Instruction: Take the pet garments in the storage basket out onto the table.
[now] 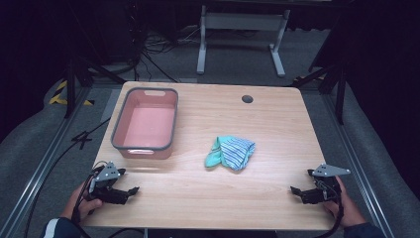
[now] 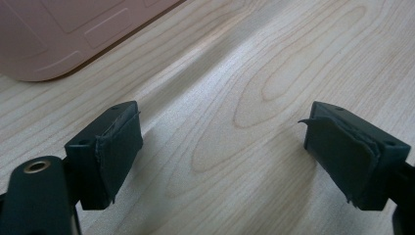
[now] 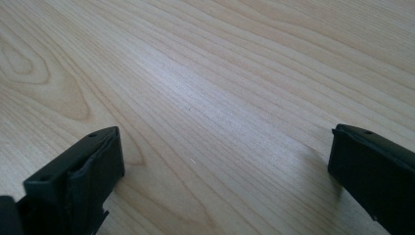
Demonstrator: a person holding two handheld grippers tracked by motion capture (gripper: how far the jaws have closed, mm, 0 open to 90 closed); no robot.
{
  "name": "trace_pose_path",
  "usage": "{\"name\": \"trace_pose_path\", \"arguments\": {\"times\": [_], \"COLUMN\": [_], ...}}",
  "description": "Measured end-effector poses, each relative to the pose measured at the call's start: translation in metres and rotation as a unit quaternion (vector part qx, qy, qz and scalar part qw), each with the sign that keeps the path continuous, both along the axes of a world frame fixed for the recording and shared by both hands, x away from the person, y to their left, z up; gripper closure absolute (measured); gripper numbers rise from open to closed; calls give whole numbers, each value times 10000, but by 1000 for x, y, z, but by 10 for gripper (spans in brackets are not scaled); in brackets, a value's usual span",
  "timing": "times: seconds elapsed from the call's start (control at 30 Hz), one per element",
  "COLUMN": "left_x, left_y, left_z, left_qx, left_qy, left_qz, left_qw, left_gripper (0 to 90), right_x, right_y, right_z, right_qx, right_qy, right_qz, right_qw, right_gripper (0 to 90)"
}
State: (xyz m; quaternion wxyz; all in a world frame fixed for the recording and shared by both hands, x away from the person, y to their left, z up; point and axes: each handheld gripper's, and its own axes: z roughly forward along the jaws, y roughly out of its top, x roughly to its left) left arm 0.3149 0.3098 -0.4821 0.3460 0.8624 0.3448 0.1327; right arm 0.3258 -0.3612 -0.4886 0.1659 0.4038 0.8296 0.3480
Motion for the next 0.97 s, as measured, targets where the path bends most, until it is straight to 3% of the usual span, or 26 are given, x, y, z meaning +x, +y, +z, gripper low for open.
{"name": "trace_pose_path", "arguments": {"times": [0.97], "left_x": [2], "left_y": [-2], "left_z": [-1], "left_qx": [35], "left_qy": [25], "left_qz": [90], "left_qw": [10000], "left_gripper": [95], "right_x": [1], "right_y": [0], "right_z": [0], "right_qx": [-5], "right_qy": [-6], "right_qz": [23], "right_qw": [10000], "right_gripper": [4]}}
